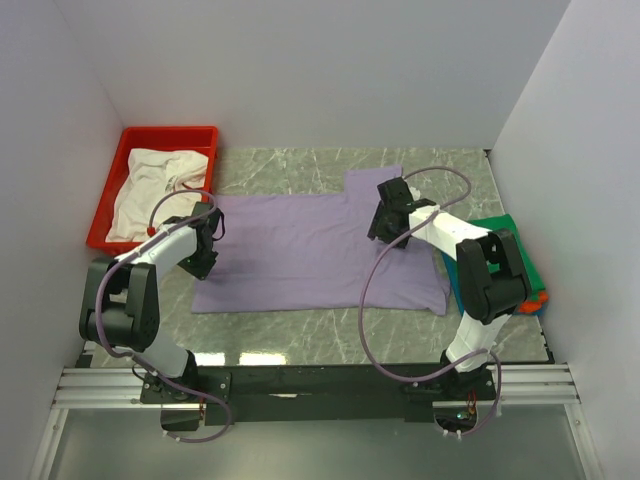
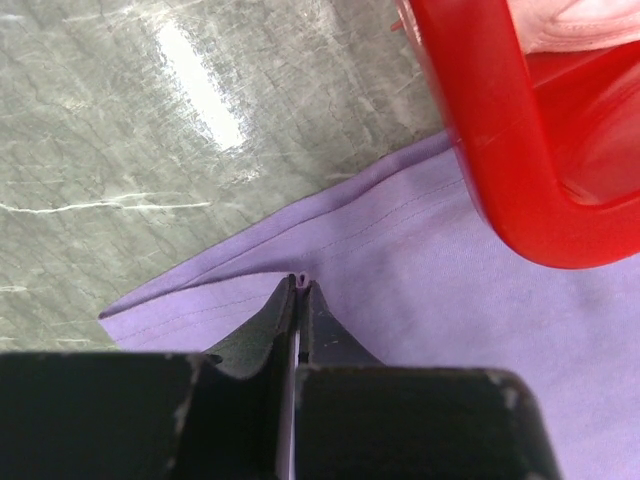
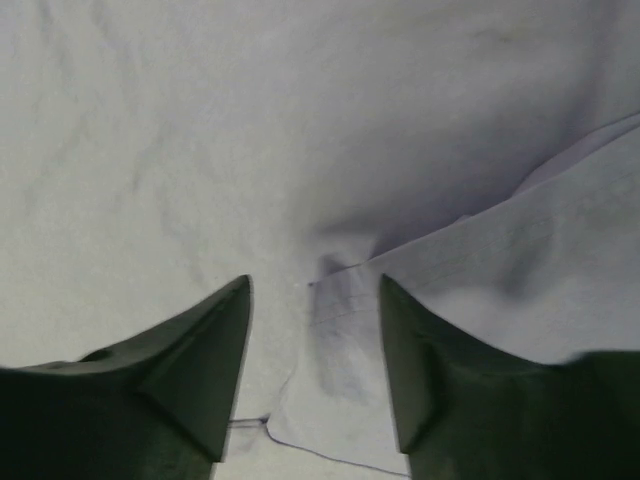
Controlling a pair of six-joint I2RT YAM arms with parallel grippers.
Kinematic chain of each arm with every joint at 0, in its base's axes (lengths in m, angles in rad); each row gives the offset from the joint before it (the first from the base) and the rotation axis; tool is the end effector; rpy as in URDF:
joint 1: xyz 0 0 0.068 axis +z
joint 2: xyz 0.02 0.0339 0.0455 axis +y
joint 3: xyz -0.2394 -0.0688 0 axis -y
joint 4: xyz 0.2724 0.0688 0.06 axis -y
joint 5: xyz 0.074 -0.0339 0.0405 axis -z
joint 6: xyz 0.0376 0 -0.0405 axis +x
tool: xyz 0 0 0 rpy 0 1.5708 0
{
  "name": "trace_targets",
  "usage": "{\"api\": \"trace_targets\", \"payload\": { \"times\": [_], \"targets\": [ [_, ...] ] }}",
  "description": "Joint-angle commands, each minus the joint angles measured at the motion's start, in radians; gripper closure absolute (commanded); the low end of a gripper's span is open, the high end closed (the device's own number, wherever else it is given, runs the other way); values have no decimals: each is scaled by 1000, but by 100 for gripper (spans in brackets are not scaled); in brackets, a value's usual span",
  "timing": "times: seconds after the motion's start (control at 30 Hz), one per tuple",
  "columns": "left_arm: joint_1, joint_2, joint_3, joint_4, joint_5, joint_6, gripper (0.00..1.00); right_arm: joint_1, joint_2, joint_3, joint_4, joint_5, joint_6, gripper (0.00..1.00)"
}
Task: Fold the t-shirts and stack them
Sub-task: Fold the tshirt
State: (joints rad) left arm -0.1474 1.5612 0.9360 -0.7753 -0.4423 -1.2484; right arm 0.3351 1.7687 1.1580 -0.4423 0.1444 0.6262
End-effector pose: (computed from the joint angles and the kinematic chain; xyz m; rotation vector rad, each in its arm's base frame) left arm 0.2912 -0.0270 0.1357 -1.4628 2.2837 0.3184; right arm 0.3603 0.1198 0.1445 0.4286 2.5785 0.1524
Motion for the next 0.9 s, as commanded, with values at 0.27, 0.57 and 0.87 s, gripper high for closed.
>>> {"api": "trace_targets", "payload": {
  "times": [0.27, 0.57, 0.87],
  "targets": [
    [-3, -27, -11, 8, -6, 14, 99, 33, 17, 8, -6, 55, -13, 64],
    [-1, -26, -14, 11, -6, 14, 99, 50, 67, 26, -10, 57, -17, 64],
    [-1, -26, -11, 11, -4, 12, 99, 56, 55, 26, -29, 86, -11, 98]
  ]
}}
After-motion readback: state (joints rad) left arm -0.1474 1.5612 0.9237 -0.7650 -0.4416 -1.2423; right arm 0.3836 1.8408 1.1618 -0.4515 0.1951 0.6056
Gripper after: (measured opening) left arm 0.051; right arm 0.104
